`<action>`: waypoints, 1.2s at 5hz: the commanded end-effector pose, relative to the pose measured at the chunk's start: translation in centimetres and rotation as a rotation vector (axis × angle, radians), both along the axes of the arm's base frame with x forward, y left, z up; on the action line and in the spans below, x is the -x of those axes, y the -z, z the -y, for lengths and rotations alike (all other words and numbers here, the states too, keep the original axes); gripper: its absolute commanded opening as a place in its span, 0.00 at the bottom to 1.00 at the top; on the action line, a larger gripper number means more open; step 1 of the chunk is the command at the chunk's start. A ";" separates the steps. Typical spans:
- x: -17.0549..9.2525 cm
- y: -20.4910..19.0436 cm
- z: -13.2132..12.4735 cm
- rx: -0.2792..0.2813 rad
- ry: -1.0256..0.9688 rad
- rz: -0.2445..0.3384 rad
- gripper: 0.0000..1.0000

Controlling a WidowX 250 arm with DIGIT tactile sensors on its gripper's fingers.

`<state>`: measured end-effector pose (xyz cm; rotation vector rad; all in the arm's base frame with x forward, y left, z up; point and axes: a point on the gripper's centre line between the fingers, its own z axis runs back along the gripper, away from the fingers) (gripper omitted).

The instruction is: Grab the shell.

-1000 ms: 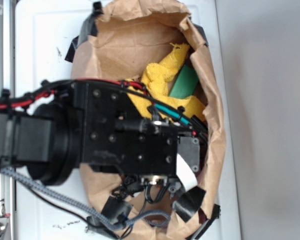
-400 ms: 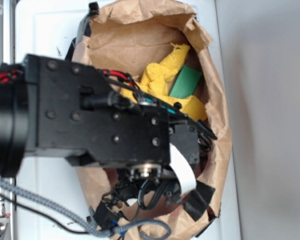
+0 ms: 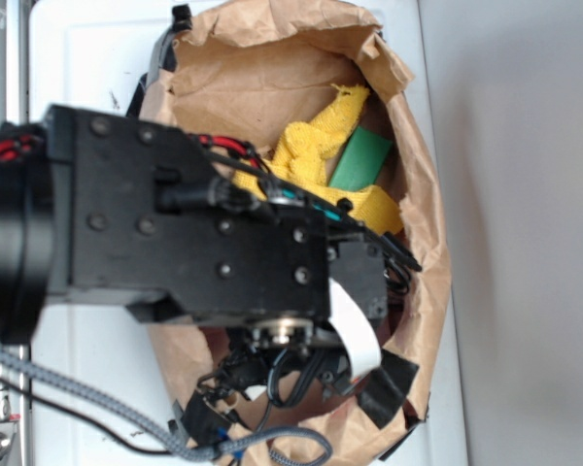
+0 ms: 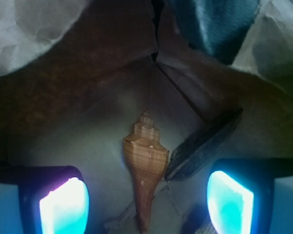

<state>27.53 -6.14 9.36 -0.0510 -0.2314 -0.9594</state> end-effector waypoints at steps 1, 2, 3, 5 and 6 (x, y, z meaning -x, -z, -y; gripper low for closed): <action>-2.0 1.3 0.8 -0.032 0.005 0.022 1.00; -2.6 3.3 1.8 -0.059 0.035 -0.007 1.00; -2.8 5.8 3.0 -0.071 0.077 -0.043 1.00; -2.5 5.6 3.0 -0.038 0.079 0.007 1.00; -2.2 5.1 2.8 -0.028 0.059 0.021 0.00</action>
